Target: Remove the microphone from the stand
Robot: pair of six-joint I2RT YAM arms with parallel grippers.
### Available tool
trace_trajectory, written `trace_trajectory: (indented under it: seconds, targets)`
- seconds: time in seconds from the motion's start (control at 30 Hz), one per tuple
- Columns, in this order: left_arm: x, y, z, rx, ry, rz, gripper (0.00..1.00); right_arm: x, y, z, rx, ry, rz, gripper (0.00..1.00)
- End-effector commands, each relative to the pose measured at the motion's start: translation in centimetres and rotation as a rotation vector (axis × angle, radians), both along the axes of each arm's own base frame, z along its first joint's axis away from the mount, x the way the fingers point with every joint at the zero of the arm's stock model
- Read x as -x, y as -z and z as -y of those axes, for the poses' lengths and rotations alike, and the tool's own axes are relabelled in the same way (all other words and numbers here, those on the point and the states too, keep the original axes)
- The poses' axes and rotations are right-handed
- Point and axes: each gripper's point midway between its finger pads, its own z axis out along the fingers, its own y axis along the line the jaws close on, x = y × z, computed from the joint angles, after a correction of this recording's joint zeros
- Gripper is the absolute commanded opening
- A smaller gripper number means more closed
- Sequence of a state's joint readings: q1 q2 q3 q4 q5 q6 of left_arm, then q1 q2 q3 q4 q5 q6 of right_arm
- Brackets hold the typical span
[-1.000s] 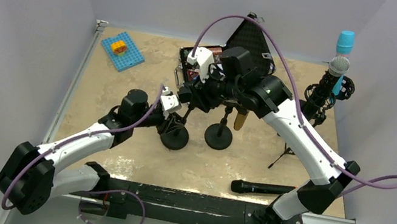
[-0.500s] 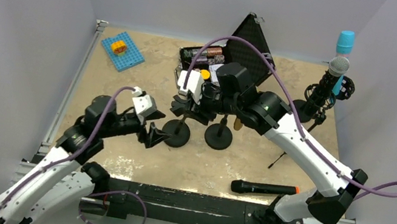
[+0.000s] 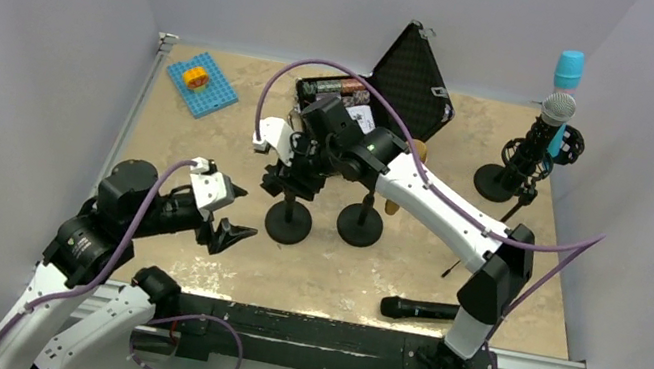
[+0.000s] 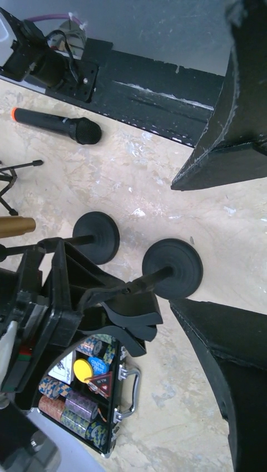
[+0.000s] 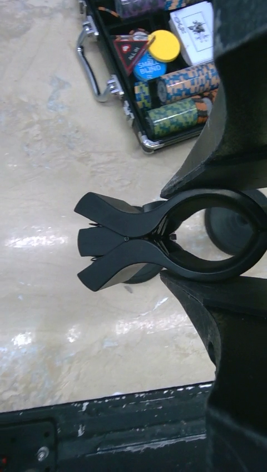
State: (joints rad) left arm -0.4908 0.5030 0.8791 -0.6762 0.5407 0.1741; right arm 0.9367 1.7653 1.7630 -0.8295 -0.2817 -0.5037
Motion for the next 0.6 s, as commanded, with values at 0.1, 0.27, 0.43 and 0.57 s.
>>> trace_trajectory:
  seconds: [0.1,0.27,0.43,0.57]
  targets:
    - [-0.4,-0.5,-0.6,-0.050,0.002,0.088,0.75,1.7,-2.1,0.5,-0.043,0.031,-0.071,0.56]
    - [-1.8,-1.2,0.4,-0.101,0.076,0.178,0.82,2.6,-11.2,1.8,-0.194,0.010,0.014,0.86]
    - [-3.8,-2.3,2.6,-0.135,0.185,0.188,0.84,5.5,-16.9,5.0,-0.303,-0.019,0.042,0.92]
    - [-6.0,-2.3,4.2,-0.168,0.239,0.173,0.84,7.6,-17.4,7.8,-0.348,-0.017,0.075,0.94]
